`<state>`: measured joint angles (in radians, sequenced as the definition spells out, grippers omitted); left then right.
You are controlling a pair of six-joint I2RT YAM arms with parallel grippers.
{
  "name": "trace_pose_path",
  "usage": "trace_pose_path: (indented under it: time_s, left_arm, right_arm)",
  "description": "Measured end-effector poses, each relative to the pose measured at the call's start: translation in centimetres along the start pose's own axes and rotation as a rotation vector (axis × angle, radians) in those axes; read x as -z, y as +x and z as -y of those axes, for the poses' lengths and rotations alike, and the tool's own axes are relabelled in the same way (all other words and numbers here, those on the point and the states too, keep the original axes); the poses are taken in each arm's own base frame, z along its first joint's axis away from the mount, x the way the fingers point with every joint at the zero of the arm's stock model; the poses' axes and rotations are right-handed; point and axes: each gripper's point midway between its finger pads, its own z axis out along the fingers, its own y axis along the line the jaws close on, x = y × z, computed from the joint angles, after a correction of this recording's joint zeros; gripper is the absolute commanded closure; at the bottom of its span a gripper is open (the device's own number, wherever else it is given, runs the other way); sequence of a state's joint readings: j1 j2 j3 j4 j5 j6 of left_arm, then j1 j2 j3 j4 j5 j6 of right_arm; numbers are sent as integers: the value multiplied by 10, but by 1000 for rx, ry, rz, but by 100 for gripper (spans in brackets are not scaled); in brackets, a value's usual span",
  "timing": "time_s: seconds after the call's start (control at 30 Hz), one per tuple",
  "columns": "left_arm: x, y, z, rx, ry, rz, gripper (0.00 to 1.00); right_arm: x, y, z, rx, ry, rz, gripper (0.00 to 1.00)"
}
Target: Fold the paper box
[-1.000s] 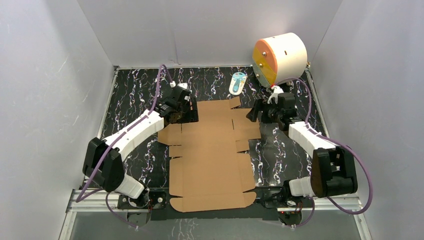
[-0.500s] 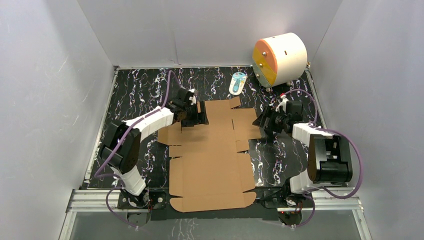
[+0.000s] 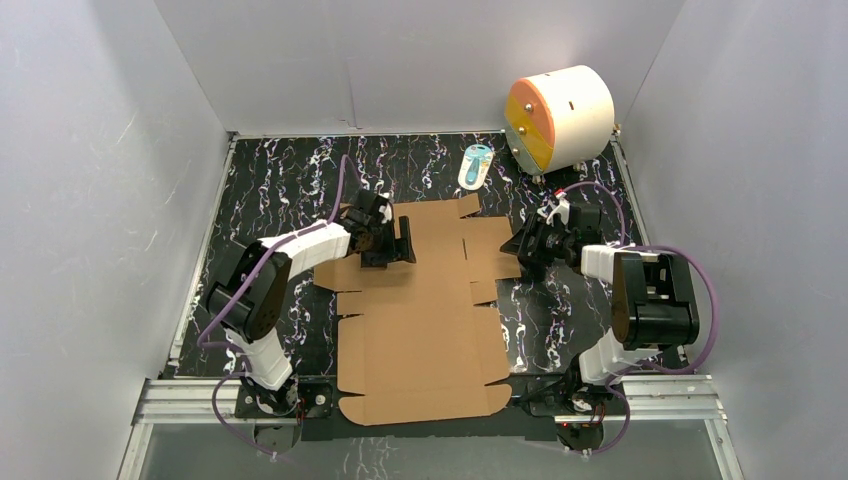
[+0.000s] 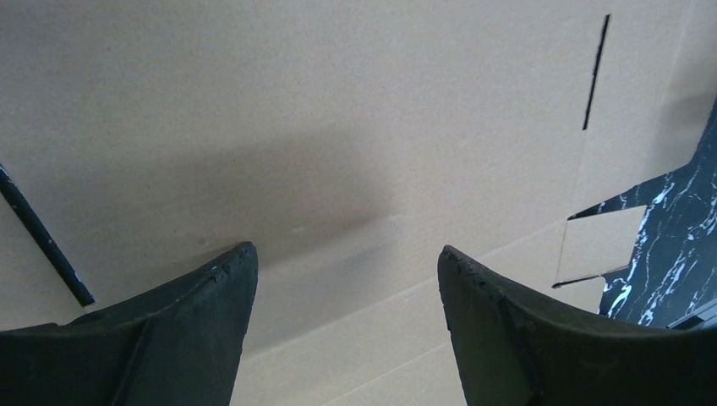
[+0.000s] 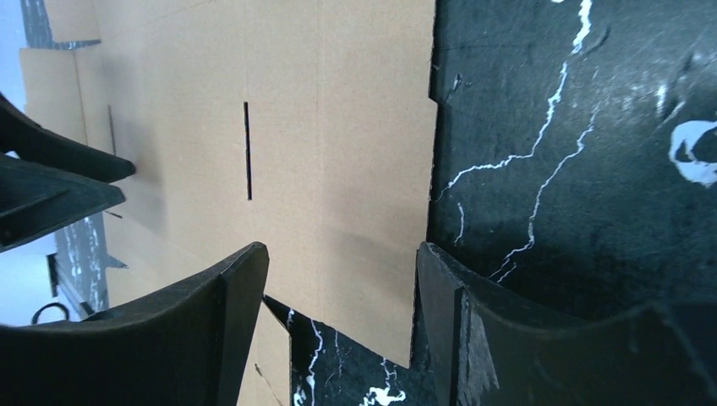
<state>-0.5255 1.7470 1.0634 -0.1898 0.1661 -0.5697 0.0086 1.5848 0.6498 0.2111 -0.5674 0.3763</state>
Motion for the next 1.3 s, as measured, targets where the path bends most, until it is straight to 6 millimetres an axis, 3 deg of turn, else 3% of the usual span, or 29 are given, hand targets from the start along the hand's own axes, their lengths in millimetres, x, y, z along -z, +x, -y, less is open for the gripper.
trace_pose_path:
  time_s: [0.33, 0.63, 0.8, 0.9, 1.03, 1.3]
  left_arm:
    - [-4, 4, -3, 32, 28, 24, 26]
    - [-3, 5, -2, 51, 65, 63, 26]
    - [-2, 5, -2, 54, 75, 77, 26]
    - [-2, 4, -2, 56, 76, 79, 26]
    - [-2, 4, -1, 62, 80, 83, 26]
    - [-3, 4, 0, 67, 89, 86, 26]
  right_arm:
    - [4, -2, -5, -8, -7, -3, 46]
    - [7, -14, -43, 148, 0, -10, 71]
    - [2, 0, -41, 218, 92, -52, 80]
    - [-1, 6, -41, 277, 163, -74, 90]
    - [-2, 5, -38, 356, 269, -69, 98]
    - [-1, 1, -53, 526, 416, -52, 100]
